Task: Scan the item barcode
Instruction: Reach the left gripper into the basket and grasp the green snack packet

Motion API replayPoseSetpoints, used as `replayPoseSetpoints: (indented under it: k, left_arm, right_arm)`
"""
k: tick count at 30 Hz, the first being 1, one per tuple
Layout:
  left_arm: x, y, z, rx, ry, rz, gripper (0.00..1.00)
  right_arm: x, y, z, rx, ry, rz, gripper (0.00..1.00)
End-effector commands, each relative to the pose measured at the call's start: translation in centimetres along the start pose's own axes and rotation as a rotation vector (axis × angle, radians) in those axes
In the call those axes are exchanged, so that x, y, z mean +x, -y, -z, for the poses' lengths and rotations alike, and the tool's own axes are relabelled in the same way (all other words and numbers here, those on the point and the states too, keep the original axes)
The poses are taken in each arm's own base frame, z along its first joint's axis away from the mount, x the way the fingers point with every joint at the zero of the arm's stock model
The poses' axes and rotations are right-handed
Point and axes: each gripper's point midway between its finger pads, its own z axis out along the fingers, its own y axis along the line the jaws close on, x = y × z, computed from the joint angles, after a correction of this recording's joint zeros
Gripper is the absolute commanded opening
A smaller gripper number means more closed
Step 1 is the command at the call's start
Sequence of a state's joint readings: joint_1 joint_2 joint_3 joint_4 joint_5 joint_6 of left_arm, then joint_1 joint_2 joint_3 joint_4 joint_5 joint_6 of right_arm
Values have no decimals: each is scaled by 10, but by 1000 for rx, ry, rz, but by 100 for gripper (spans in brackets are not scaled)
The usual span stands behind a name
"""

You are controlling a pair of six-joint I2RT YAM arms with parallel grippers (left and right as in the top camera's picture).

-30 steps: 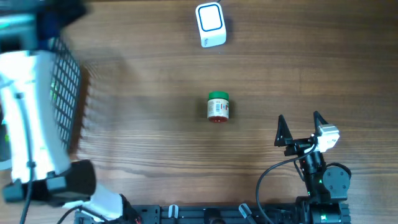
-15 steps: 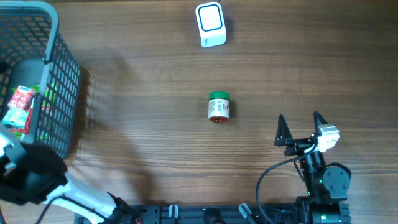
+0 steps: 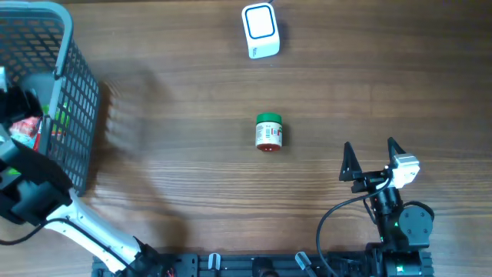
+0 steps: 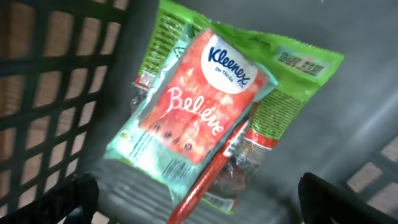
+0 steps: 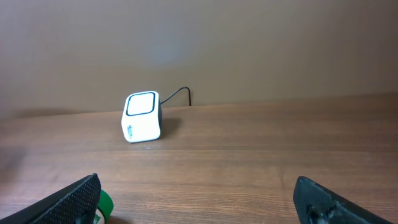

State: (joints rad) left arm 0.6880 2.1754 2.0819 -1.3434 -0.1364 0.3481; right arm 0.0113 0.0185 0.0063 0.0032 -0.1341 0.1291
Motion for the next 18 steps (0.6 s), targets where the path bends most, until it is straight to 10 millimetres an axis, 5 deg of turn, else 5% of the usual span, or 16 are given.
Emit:
replayPoseSetpoints:
  k: [1,7,18]
  left_arm:
    - [7,-6,-31,23,-69,-24,100]
    - [8,-23,-61,27,-90,18,100]
    - [4,-20,-86,44,-101,25,97]
  right_arm:
    - [-2,2,0,8,9,11,100]
    - [-2,2,0,8,9,11,100]
    - [-2,2,0,8,9,11,100]
